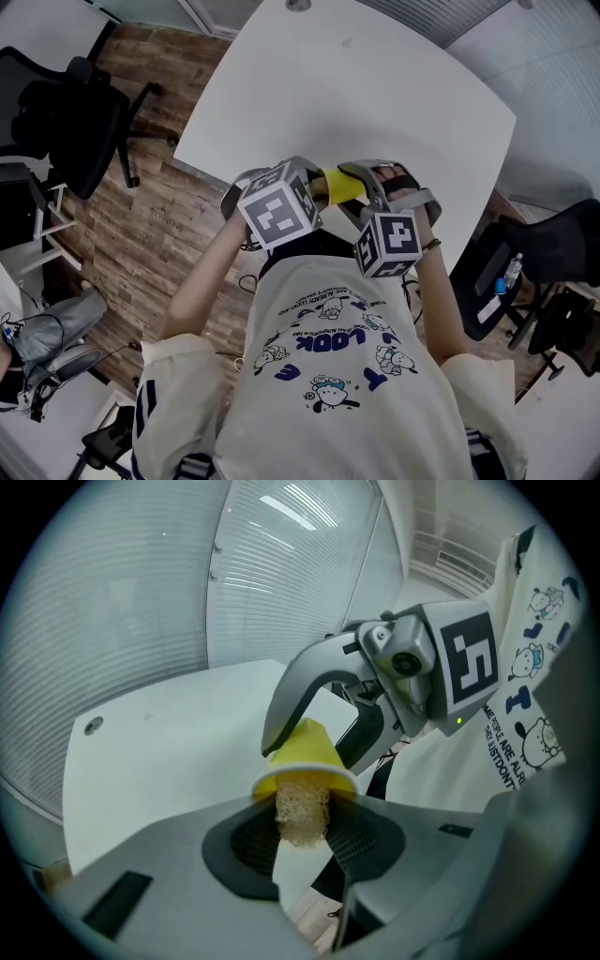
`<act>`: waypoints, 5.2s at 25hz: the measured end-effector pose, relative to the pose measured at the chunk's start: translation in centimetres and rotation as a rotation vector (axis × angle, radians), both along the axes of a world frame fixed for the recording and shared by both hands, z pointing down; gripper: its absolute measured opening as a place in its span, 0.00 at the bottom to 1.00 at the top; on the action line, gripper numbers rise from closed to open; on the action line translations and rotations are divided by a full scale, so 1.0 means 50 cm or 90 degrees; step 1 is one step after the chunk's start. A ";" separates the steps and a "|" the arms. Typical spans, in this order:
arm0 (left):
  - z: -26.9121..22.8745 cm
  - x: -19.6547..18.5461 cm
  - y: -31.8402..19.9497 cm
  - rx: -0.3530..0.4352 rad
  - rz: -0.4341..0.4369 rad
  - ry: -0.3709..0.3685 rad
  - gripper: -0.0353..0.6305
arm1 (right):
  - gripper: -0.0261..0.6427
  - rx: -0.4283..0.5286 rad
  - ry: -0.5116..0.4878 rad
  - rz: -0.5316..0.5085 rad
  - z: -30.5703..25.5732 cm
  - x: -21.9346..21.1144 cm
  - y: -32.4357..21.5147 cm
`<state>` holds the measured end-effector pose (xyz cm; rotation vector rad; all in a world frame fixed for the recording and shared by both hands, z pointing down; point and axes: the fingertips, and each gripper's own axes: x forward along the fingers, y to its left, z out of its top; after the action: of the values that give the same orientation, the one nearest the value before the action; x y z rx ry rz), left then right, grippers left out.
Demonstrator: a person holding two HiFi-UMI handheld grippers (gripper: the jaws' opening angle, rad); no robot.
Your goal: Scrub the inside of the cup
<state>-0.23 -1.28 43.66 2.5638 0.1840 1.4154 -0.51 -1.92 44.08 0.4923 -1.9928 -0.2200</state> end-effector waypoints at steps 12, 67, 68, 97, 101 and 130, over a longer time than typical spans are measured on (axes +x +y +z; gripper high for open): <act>-0.003 0.004 0.001 -0.132 -0.073 0.009 0.27 | 0.42 0.065 0.037 -0.029 -0.005 0.004 -0.006; -0.071 -0.031 -0.105 -0.115 -0.273 0.154 0.28 | 0.42 0.104 -0.224 0.253 -0.095 0.121 -0.070; -0.082 -0.030 -0.113 -0.106 -0.286 0.169 0.28 | 0.42 0.092 -0.277 0.277 -0.110 0.119 -0.076; -0.278 0.036 -0.192 0.330 -0.351 0.229 0.28 | 0.42 -0.034 -1.092 0.460 -0.349 0.159 -0.128; -0.288 0.042 -0.185 0.407 -0.318 0.198 0.28 | 0.42 -0.024 -1.099 0.471 -0.356 0.160 -0.131; -0.291 0.044 -0.154 0.445 -0.277 0.175 0.27 | 0.42 0.012 -1.072 0.533 -0.340 0.201 -0.140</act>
<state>1.97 -8.99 29.11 3.0404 -0.9305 1.0764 9.54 -8.92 27.09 1.8658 -2.9961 1.0375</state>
